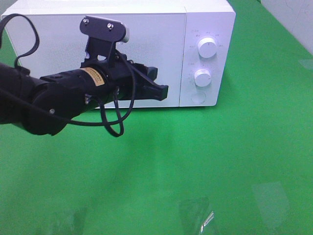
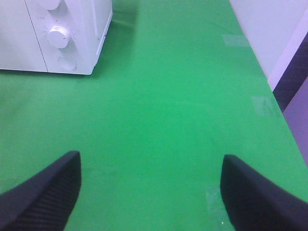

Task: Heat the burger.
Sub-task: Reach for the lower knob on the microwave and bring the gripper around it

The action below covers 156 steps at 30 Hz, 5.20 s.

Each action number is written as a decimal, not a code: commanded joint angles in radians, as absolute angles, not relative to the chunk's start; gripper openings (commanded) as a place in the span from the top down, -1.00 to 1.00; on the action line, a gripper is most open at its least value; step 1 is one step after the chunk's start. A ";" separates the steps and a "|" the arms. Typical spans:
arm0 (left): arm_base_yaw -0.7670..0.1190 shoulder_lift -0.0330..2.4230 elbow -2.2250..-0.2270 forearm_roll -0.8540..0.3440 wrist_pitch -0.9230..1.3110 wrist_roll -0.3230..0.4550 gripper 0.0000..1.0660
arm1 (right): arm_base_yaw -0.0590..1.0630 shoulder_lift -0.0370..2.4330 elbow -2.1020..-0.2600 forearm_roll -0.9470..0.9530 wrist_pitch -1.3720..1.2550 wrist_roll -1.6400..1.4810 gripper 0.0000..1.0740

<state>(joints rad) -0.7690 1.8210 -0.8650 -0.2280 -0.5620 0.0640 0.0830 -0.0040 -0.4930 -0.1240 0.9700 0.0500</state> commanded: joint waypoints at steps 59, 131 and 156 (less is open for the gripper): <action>-0.260 0.480 -0.574 0.009 1.111 0.096 -0.88 | 0.076 -0.031 -0.491 -0.123 0.960 0.038 -0.41; 0.030 -0.029 -0.518 0.000 1.069 0.109 -0.87 | 0.076 -0.031 -0.491 -0.122 0.960 0.038 -0.41; 0.030 -0.029 -0.518 0.000 1.069 0.109 -0.87 | 0.076 -0.031 -0.491 -0.122 0.957 0.039 -0.42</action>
